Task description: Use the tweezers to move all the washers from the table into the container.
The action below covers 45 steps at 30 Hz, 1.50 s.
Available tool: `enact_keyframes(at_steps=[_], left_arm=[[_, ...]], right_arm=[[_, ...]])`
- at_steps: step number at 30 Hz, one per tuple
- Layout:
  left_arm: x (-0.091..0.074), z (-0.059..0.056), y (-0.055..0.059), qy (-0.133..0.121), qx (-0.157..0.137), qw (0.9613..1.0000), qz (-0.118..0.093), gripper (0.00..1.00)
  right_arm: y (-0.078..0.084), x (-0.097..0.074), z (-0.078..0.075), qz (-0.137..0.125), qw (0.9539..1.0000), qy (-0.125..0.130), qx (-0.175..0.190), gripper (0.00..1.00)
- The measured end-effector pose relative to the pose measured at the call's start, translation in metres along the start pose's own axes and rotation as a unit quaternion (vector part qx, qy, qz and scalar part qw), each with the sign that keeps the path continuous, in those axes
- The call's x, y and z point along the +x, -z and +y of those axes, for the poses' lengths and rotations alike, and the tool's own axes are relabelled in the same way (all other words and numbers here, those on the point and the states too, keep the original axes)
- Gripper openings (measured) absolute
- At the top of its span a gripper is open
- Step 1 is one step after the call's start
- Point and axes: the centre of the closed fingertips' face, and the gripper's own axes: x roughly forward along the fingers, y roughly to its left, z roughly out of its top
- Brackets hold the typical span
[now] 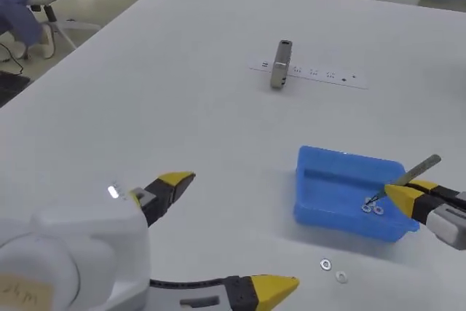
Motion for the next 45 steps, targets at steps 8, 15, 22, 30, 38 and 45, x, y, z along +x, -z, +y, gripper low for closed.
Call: enact_keyframes(at_steps=[8, 15, 22, 30, 38, 45], left_arm=[[-0.001, 0.001, 0.002, -0.004, -0.003, 1.0, 0.002, 0.99], [-0.003, 0.004, 0.004, -0.008, -0.006, 0.9999, 0.005, 0.99], [-0.005, 0.007, 0.006, -0.014, -0.009, 0.9999, 0.006, 0.99], [-0.004, 0.006, 0.006, -0.011, -0.006, 0.9999, 0.007, 0.99], [-0.003, 0.006, 0.007, -0.009, -0.006, 0.9999, 0.009, 0.99], [0.0, 0.003, 0.008, -0.003, -0.009, 0.9999, 0.01, 0.99]], right_arm=[[0.014, 0.023, -0.025, 0.023, 0.997, 0.015, 0.072, 0.03], [0.029, 0.039, -0.03, 0.058, 0.9952, 0.014, 0.077, 0.04], [0.034, 0.044, -0.027, 0.071, 0.9947, 0.013, 0.074, 0.04], [0.033, 0.039, -0.025, 0.06, 0.9955, 0.016, 0.072, 0.04], [0.012, 0.023, -0.013, -0.001, 0.9973, 0.006, 0.073, 0.04], [0.001, 0.005, 0.019, -0.032, 0.9978, -0.032, 0.049, 0.04]])
